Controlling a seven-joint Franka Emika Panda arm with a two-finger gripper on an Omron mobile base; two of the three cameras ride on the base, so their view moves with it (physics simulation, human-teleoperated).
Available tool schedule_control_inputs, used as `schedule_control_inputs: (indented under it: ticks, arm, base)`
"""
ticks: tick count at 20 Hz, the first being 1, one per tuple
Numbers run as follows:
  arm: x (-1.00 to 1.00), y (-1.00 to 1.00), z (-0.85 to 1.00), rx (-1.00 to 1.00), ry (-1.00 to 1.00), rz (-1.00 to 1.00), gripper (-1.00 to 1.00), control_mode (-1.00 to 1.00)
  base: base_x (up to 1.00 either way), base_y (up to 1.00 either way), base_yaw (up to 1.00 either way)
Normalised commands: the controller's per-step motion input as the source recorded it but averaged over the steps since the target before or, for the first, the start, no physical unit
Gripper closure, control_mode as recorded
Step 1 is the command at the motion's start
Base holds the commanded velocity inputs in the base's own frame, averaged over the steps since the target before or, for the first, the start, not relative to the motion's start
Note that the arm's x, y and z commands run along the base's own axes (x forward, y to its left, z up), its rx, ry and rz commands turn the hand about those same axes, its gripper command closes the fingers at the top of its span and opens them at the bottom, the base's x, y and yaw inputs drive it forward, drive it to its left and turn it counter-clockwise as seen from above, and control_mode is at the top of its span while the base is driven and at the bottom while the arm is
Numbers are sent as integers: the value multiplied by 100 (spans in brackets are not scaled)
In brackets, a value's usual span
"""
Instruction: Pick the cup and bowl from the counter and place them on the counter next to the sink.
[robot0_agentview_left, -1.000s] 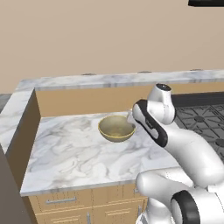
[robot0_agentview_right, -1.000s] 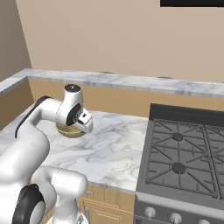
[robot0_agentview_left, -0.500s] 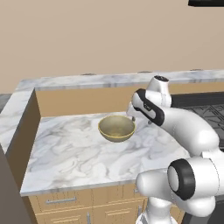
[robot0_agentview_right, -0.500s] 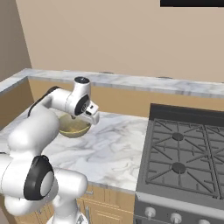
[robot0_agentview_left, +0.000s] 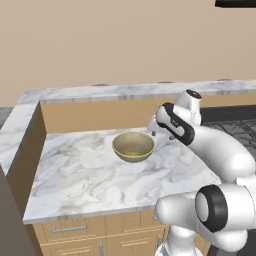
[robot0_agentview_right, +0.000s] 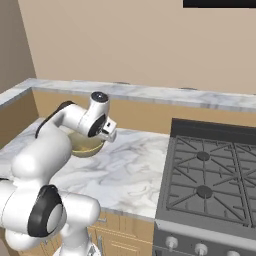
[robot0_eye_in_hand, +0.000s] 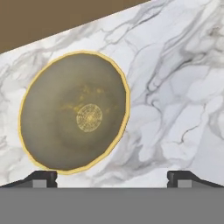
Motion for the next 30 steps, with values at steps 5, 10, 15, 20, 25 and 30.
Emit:
schedule_control_inputs:
  ticks: [5,10,15,20,25,30]
  arm:
    - [0,0,-11,2,-13,0,-100,-100]
    - [8,0,0,0,0,0,-100,-100]
    - [9,0,0,0,4,0,-100,-100]
    - [25,0,-6,0,11,0,-100,-100]
    - [20,0,-5,0,13,-1,-100,-100]
    - [10,0,-7,0,11,-6,-100,-100]
  base:
    - [0,0,0]
    - [0,0,0]
    - [0,0,0]
    - [0,0,0]
    - [0,0,0]
    - [0,0,0]
